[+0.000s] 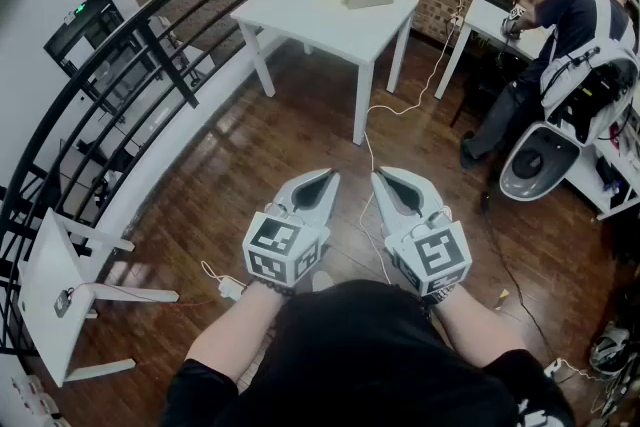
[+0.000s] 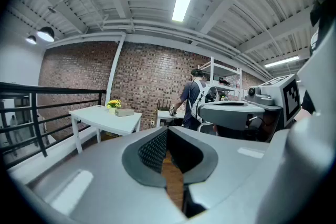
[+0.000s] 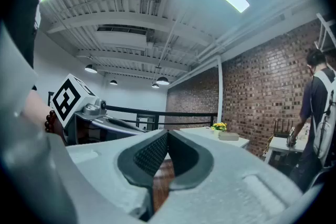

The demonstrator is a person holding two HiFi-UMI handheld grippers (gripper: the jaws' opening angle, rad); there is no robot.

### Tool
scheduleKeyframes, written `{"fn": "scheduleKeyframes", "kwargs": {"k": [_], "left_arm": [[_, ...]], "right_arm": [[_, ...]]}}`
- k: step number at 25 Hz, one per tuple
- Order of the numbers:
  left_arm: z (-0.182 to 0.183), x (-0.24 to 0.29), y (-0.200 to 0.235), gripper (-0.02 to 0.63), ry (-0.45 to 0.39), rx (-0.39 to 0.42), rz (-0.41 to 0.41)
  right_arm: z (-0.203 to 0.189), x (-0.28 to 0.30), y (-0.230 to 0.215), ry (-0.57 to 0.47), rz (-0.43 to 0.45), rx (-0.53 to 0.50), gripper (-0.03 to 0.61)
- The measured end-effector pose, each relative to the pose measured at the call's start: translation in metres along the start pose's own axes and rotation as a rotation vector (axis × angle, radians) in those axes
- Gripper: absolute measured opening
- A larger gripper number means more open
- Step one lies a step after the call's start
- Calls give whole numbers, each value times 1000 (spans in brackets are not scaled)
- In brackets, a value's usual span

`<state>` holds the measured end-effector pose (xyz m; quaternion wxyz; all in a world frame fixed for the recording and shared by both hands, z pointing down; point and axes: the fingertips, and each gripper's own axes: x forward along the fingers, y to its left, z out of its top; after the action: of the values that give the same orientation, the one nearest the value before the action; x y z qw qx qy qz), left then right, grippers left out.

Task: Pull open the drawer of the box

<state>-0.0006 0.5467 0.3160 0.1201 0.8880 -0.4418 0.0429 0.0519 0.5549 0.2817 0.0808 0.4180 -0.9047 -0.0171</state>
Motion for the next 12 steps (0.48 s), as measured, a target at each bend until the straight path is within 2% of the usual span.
{"fn": "scheduleKeyframes", "kwargs": {"k": [12], "left_arm": [[9, -3, 85, 15, -17, -20, 12]], "right_arm": [[7, 86, 20, -3, 42, -33, -8]]}}
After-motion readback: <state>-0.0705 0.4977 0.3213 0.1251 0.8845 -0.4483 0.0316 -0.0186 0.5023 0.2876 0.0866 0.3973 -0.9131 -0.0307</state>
